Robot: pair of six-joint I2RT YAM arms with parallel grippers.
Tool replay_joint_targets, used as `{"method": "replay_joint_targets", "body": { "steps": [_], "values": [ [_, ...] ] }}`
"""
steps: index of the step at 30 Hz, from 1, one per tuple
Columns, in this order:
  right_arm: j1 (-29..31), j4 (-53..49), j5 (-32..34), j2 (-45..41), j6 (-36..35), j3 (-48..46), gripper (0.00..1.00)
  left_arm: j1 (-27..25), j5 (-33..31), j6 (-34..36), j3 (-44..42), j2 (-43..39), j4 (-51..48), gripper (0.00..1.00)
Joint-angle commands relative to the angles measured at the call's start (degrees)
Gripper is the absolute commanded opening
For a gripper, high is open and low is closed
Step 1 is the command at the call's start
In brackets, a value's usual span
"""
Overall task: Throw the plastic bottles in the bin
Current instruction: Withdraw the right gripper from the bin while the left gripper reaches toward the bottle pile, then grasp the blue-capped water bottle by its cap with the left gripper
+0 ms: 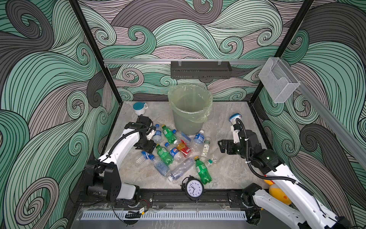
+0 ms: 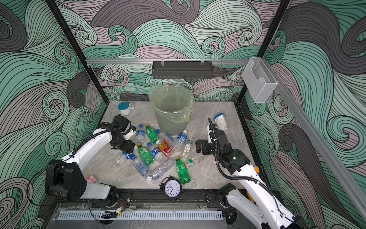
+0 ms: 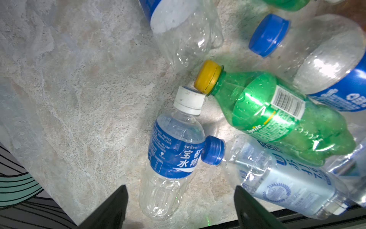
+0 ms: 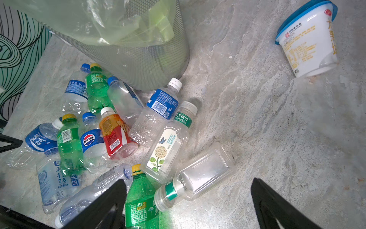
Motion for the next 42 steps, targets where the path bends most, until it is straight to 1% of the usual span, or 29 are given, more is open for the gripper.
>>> {"method": "replay_joint_targets", "body": {
  "steps": [1, 3, 5, 8, 12, 17, 24, 31, 37, 42],
  "values": [
    [-0.6, 0.8, 1.4, -0.3, 1.4, -0.3, 0.98, -0.5, -0.6, -0.8, -0.2, 2.1, 0.5, 0.84],
    [-0.9, 1.1, 1.2, -0.3, 1.5, -0.7, 0.98, -0.5, 0.5, -0.7, -0.1, 4.3, 0.7, 0.84],
    [-1.1, 1.0, 1.2, -0.4, 2.1, -1.1, 0.98, -0.6, 1.2, -2.2, 0.8, 6.3, 0.5, 0.84],
    [-1.5, 1.1, 1.5, -0.7, 3.1, -1.9, 0.98, -0.6, 2.6, -3.2, 1.7, 10.3, 0.3, 0.79],
    [-1.7, 1.0, 1.5, -2.4, 4.9, -3.4, 0.97, -0.7, -0.4, -3.9, 2.2, 14.8, 0.0, 0.74],
    [-2.2, 1.0, 1.7, -4.1, 5.6, -5.1, 0.97, -0.7, -1.8, -4.4, 1.0, 16.1, 1.7, 0.71],
    [-2.6, 1.0, 1.5, -2.8, 5.5, -4.6, 0.97, -0.7, -2.6, -4.6, -0.1, 17.7, 3.5, 0.64],
    [-2.8, 1.0, 1.5, -3.3, 5.7, -4.9, 0.97, -0.7, -2.4, -4.6, 0.2, 19.5, 3.4, 0.64],
    [-3.2, 0.9, 1.7, -3.1, 5.1, -4.3, 0.97, -0.6, -1.4, -4.7, -0.1, 18.9, 3.8, 0.7],
    [-3.2, 1.0, 1.5, -2.2, 5.2, -3.4, 0.97, -0.6, -1.2, -4.8, -0.1, 19.1, 4.1, 0.7]
  ]
}}
